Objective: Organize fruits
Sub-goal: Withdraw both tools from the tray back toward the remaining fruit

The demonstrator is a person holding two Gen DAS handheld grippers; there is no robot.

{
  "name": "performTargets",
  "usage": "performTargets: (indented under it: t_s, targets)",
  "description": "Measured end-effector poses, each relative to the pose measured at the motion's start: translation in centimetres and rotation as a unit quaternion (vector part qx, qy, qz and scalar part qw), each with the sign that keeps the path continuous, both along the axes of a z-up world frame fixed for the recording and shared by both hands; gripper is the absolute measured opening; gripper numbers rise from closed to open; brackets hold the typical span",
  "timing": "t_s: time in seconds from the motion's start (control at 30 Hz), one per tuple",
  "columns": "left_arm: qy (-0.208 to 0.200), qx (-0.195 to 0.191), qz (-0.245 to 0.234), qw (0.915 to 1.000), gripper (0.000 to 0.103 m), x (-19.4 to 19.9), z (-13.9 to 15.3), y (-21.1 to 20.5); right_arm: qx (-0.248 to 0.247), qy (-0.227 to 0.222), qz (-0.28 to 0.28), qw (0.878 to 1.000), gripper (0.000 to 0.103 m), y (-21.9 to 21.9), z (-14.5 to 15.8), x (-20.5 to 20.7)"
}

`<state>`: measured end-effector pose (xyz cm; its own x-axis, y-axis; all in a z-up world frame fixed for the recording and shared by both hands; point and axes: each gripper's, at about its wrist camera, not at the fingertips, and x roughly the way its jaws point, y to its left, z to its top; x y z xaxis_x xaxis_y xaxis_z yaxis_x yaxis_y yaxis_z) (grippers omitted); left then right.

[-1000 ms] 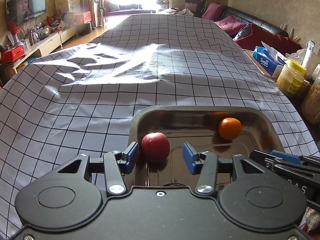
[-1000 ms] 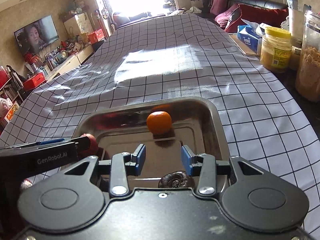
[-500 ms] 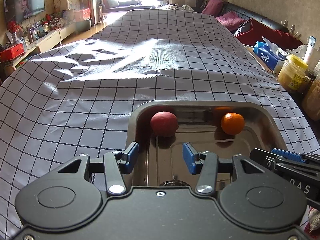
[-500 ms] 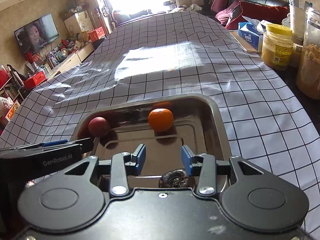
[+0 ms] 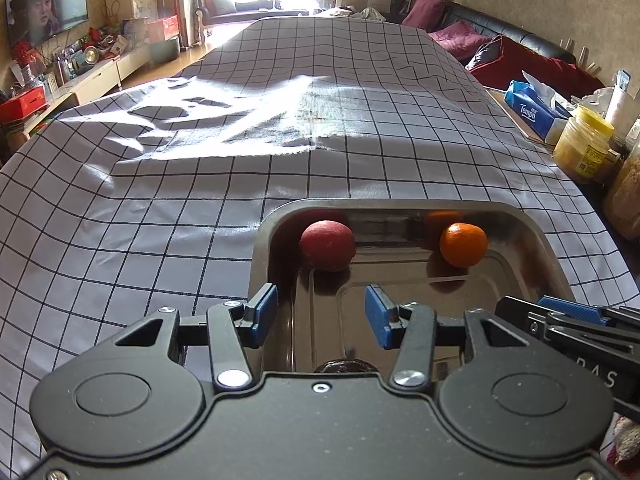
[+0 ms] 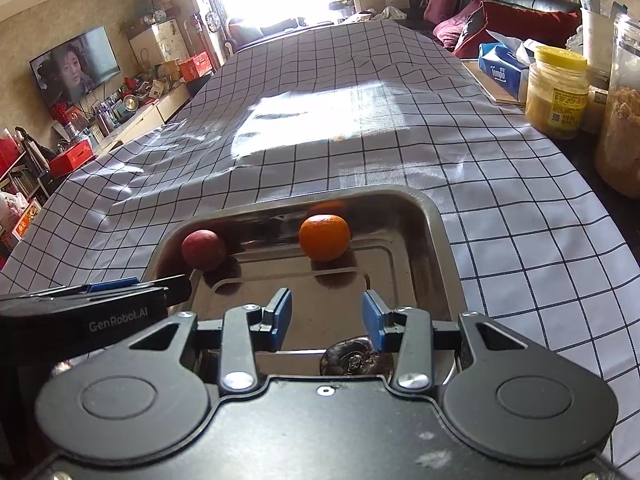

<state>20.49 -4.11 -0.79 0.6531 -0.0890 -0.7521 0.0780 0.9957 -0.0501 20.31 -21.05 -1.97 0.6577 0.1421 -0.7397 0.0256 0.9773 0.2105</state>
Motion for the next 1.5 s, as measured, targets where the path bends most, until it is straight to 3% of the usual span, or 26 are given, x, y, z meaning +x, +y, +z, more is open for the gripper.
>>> performTargets:
  t_s: [0.6,0.9,1.2,1.5]
  targets:
    - [0.006,0.0,-0.006,1.0,0.056,0.0,0.0,-0.2,0.004,0.005,-0.002,1.0,0.043,-0.1,-0.1,0.1]
    - [-0.015,-0.008,-0.012,0.9998,0.055,-1.6,2.2,-0.4,0.001,-0.005,-0.018,1.0,0.043,-0.2,0.9,-0.4]
    - [-0.022,-0.011,-0.04,0.9989,0.055,-6.7,3.7,0.3,0.005,-0.049,-0.023,0.999,0.043,-1.6,4.6,-7.3]
    - [-0.005,-0.013,-0.064,0.9979,0.055,-12.0,2.6,1.2,0.01,-0.06,-0.03,0.998,0.043,-2.0,4.3,-14.0]
